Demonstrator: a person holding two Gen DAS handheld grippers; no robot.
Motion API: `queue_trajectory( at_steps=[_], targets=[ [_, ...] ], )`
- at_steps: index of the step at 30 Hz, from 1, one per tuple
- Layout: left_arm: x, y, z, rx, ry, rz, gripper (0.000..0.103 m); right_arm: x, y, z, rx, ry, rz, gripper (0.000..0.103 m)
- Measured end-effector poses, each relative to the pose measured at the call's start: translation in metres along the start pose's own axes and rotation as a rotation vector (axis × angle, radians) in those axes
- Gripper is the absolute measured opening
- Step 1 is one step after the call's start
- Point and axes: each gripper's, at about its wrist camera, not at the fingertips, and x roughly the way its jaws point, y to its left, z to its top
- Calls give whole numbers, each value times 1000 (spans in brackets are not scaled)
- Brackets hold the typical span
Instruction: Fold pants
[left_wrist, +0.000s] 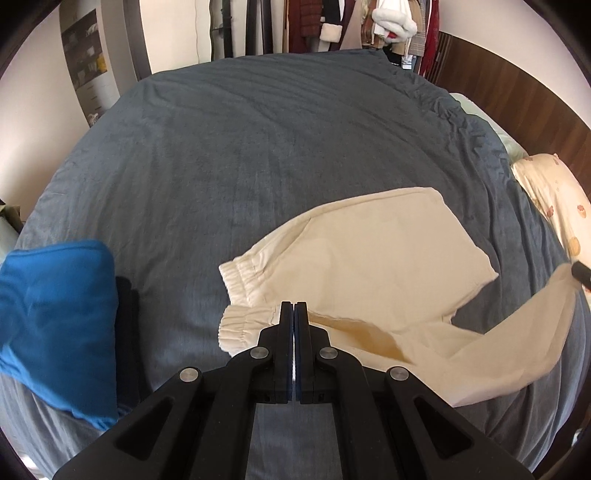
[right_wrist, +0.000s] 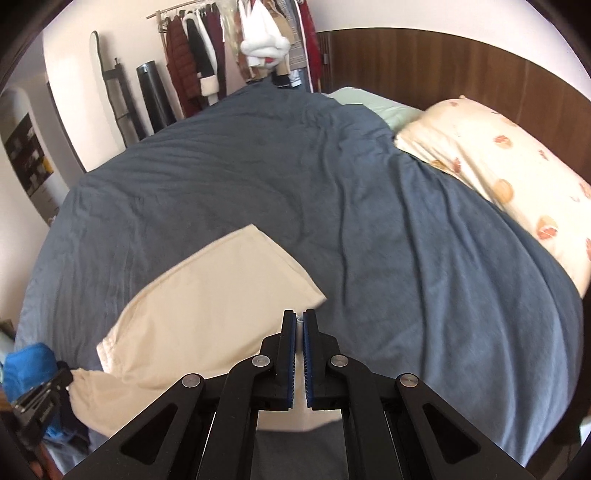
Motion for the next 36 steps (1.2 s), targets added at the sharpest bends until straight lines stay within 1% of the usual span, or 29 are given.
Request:
queue_trajectory(
  at_steps=[6,10,13,17,23,26,29,32,34,36],
  targets=[
    [18,1,29,23,5,39,2,29,12,43,0,-47,-14,4],
    [37,6,47,13,21,51,2,53,27,70,-51,-69,-29,4],
    [55,9,59,5,45,58,2,78,39,87,-81,-58,-35,4],
    [82,16,72,-20,89,55,2,120,54,105,-98,-18,-33,4],
    [116,26,86,-34,133,79,2,184,78,121,-136,59,-33,4],
    [131,29,90,-32,155,98,2,210,87,124,-149,97,-37,4],
    [141,32,96,-18,152,138,2,230,95,127,-171,116,-54,4],
    [150,35,101,-19,169,146,4,245,102,128,-194,130,-63,4],
    [153,37,103,-3,175,167,4,253,106,128,-205,140,-62,4],
    [152,35,104,47,168,201,14,261,112,130,-223,145,-73,5]
  ],
)
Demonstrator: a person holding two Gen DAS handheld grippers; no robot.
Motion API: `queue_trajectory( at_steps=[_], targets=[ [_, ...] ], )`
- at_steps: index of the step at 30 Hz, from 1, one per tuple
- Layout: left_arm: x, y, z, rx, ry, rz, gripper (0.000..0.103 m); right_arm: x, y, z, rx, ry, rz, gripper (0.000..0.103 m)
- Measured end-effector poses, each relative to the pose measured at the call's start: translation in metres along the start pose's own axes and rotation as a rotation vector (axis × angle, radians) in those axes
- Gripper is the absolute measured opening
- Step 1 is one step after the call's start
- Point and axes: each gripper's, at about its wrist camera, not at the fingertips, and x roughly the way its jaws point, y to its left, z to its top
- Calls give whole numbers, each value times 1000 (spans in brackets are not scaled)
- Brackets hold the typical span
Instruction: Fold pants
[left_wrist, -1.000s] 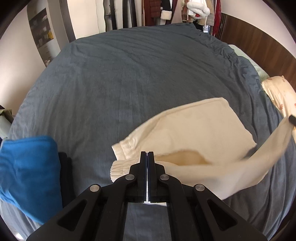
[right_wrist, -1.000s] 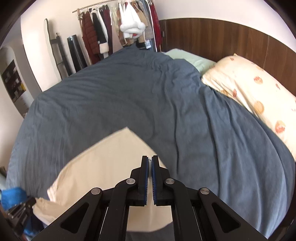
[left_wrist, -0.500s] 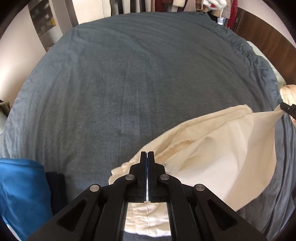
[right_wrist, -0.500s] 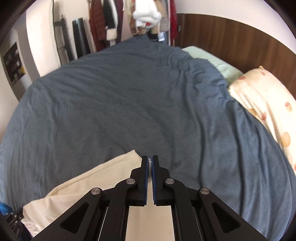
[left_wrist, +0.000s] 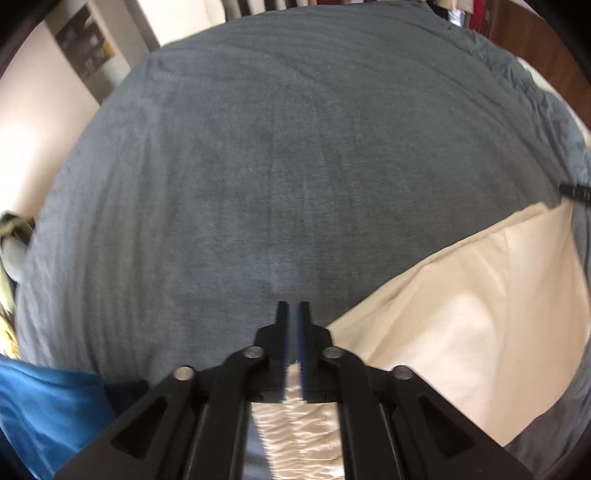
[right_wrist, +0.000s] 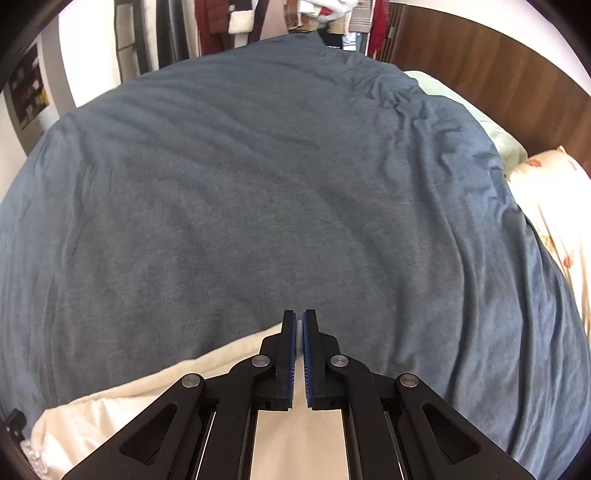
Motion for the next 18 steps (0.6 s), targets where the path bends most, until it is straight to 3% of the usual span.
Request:
queue_trajectory(
  at_steps=[2,3,5,6,7,11,15,18],
  targets=[
    [-7,0,-2,55,-32,21,35,6,6,3,-21,12,-13,6],
    [-12,2,-3,81,-48,32,38,9,10,5,-45,26,-34,11],
    [-19,7,-6,114,-54,16,41,4,18,6,-104,8,-79,33],
    [-23,11,-8,128,-48,-9,41,-2,22,5,-132,-16,-89,49],
    [-25,14,-10,137,-42,-27,43,-11,26,3,-161,-42,-111,54],
    [-28,20,-18,222,0,-168,43,-35,39,-5,-262,-85,-121,55],
    [-11,13,-18,368,81,-255,43,-37,57,-7,-419,-13,-58,55],
    [1,6,-14,412,138,-292,43,-30,64,-8,-480,53,-35,55]
  ],
)
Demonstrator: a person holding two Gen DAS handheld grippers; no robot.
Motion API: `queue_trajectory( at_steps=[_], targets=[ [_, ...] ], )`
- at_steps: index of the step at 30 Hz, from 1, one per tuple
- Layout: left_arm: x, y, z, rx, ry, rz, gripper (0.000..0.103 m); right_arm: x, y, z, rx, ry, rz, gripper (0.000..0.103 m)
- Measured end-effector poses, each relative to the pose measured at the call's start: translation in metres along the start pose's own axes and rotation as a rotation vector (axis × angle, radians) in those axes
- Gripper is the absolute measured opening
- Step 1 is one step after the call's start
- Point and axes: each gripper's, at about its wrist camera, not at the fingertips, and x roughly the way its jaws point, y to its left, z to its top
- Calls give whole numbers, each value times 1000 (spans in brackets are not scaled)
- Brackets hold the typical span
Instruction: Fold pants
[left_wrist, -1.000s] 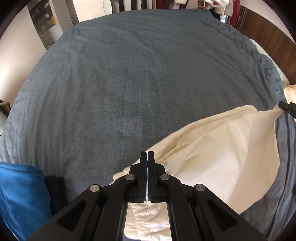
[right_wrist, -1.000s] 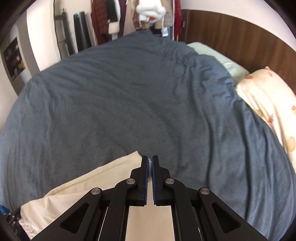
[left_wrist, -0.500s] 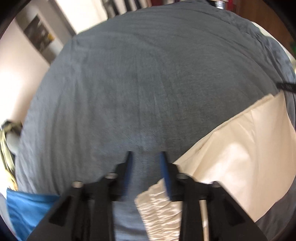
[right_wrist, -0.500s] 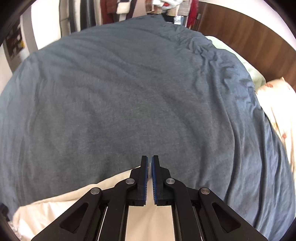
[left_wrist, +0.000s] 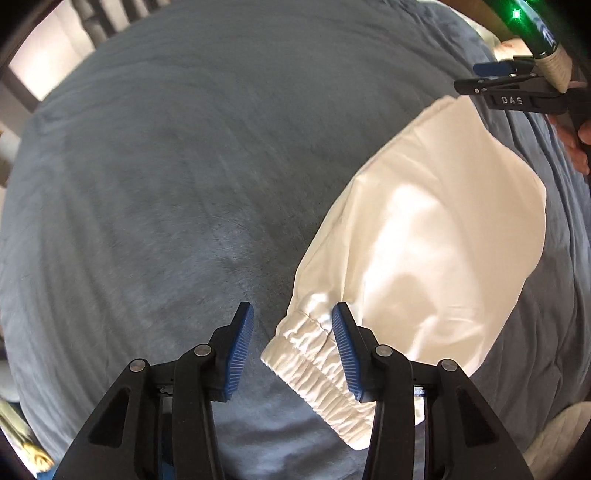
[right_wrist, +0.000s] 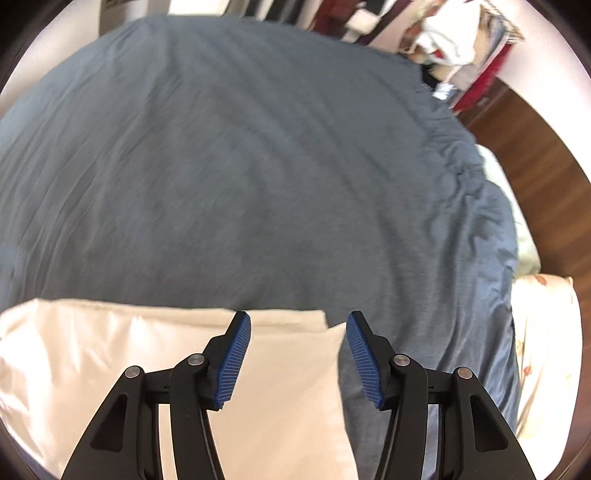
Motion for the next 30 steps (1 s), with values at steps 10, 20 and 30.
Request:
queue_trajectory(
  at_steps=[10,20,30],
  targets=[
    [12,7,12,-133,49,43,17,24,-7,5,-4,84,-12,54],
    [-5,-35,30,-77,-2,288,50,34,-40,-11,16,83,10,54],
    [-35,-100,103,253,-280,5,51,27,-76,-31,84,37,255,54]
  ],
)
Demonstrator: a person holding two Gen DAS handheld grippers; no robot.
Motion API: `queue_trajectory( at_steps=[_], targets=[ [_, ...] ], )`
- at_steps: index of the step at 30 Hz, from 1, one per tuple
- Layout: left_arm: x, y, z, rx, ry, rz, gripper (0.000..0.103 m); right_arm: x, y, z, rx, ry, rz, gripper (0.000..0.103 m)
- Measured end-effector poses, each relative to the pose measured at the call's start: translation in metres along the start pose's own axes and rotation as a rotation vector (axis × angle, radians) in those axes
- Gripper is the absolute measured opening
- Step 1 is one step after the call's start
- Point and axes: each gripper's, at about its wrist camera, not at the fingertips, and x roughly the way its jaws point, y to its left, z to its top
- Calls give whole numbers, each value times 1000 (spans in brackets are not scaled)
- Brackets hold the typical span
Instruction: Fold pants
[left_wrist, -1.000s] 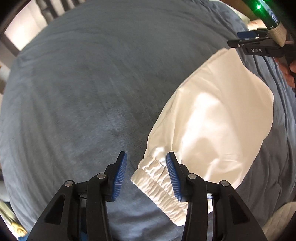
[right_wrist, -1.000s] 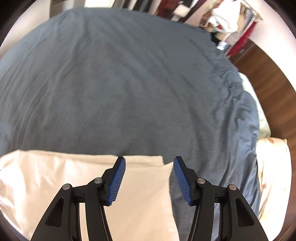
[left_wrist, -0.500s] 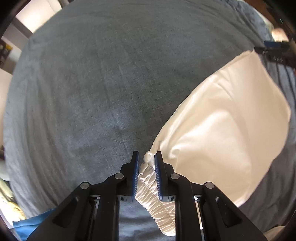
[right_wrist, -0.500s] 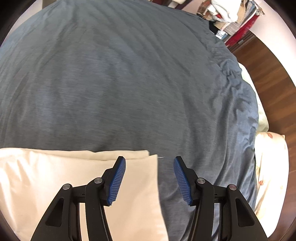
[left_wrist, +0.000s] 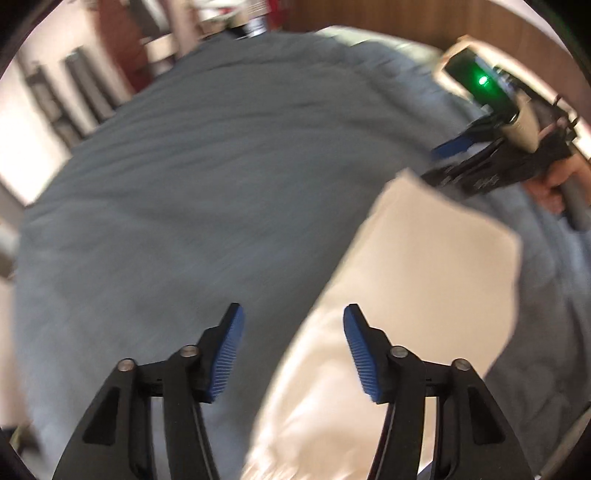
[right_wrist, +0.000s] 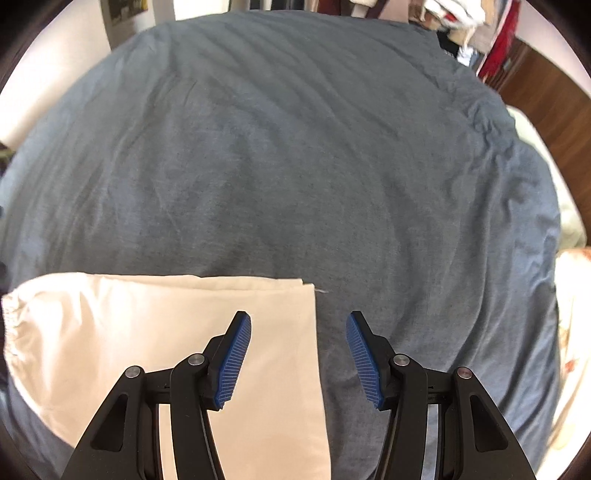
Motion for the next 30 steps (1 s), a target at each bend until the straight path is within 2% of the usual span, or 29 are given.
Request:
queue_trajectory(
  at_steps=[2,5,8,12,16,18,22,24,26,27,30],
  targets=[
    [17,-6,15,18,-16,-72,46,-1,-10,-6,30,3,30,54],
    [52,-7,44,0,-8,-172,43,-7,-28,-26,103,-1,33,54],
    [74,-20,66,2,18,-214,34,-8,-44,-48,181,4,42,54],
    [91,-36,76,56,57,-267,34,-9,-50,-73,250,10,8,54],
    [101,-60,86,141,82,-277,34,-12,-53,-97,312,6,-7,54],
    [107,-67,91,174,98,-259,35,-16,-53,-108,340,5,-4,54],
    [121,-72,96,174,130,-265,34,-20,-55,-127,405,9,4,54],
    [128,-75,96,184,144,-255,29,-21,-56,-133,428,11,-6,54],
    [133,-77,95,197,168,-250,18,-21,-58,-139,451,12,6,54],
    [135,-79,94,199,172,-249,8,-20,-59,-142,459,16,9,54],
    [134,-81,95,203,162,-239,3,-17,-60,-147,473,26,18,54]
  ],
)
